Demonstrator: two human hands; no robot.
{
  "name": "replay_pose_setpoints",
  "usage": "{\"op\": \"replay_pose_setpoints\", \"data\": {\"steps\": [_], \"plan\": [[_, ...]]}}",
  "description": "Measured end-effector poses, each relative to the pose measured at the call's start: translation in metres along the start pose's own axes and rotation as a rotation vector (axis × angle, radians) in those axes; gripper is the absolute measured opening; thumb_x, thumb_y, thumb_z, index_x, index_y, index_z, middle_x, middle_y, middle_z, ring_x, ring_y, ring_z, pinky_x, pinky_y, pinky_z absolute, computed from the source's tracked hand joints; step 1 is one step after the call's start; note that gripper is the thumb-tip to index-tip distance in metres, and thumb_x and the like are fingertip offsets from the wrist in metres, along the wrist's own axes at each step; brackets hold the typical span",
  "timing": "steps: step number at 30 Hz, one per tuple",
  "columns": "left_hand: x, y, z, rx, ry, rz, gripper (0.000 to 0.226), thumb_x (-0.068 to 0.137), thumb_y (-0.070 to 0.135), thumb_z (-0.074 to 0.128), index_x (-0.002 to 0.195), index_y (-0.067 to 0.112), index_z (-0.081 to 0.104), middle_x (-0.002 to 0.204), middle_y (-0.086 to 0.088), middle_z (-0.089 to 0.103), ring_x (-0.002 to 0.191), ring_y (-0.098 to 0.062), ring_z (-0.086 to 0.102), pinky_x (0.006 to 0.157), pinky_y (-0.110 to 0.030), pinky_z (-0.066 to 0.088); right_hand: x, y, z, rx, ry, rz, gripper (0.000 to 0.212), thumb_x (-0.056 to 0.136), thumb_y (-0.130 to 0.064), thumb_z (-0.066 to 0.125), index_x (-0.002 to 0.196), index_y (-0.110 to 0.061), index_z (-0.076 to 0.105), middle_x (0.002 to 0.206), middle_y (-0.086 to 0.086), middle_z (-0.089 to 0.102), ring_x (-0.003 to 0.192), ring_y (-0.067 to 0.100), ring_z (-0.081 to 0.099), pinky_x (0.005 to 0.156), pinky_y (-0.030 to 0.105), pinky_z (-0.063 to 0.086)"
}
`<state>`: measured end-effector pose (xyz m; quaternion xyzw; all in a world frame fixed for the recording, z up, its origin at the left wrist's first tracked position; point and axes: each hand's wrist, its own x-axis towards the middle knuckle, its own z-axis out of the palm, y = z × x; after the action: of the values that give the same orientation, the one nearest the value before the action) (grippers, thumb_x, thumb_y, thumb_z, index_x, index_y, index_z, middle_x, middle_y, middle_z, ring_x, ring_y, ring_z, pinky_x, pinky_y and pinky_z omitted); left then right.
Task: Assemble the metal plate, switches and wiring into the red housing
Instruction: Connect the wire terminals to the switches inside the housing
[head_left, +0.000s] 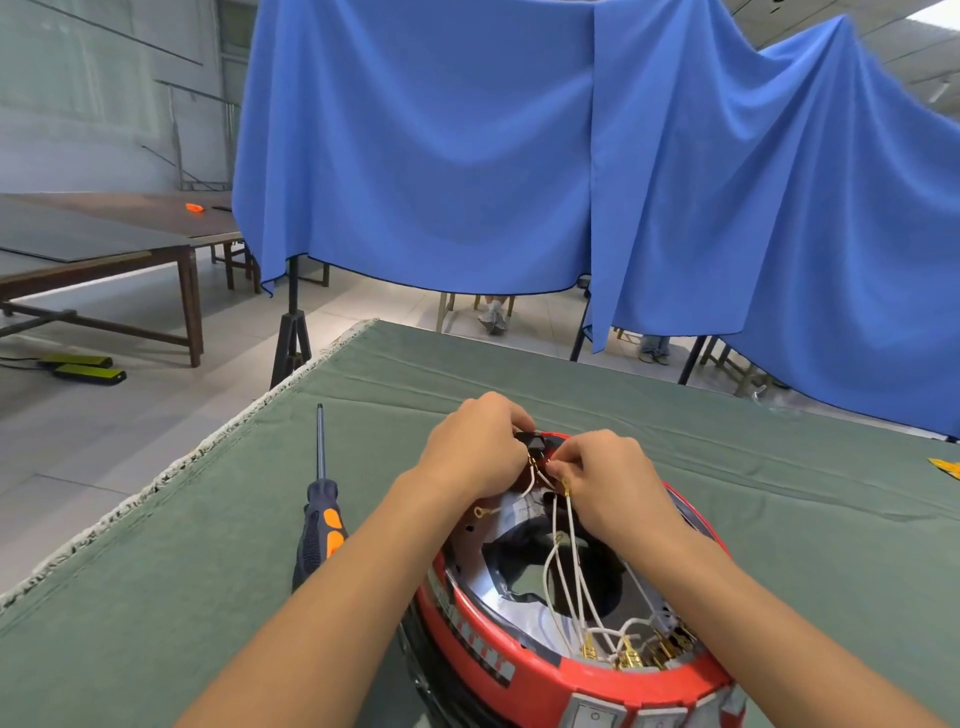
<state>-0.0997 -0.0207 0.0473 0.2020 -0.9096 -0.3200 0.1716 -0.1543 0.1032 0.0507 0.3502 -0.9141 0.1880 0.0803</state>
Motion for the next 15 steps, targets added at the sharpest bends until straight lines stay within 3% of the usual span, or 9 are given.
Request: {"op": "replay_pose_setpoints", "data": {"steps": [8,15], "plan": [[-0.0029,0.0022,0.0005,0.025,0.002,0.014,0.045,0.080,0.010,0.051,0.120,0.028,0.064,0.120,-0.002,0.065,0.111,-0.022,0.058,0.090,-0.037,0.049,0.0015,0.0006,-0.0012,-0.061,0.055,-0.003,0.026,0.096,-0.029,0.054,0.095,-0.014,0.074,0.091,0.008,0.072,0.087,0.026,0.062,0.074,0.033,0.046],[-0.0043,0.0030,-0.0003,0.033,0.000,0.027,0.046,0.080,0.008,0.049,0.120,0.026,0.064,0.120,-0.003,0.065,0.110,-0.023,0.058,0.090,-0.038,0.049,0.0006,-0.0039,0.0020,-0.100,0.082,-0.044,0.026,0.097,-0.030,0.050,0.099,-0.016,0.073,0.091,0.005,0.071,0.072,0.019,0.049,0.067,0.026,0.037]]}}
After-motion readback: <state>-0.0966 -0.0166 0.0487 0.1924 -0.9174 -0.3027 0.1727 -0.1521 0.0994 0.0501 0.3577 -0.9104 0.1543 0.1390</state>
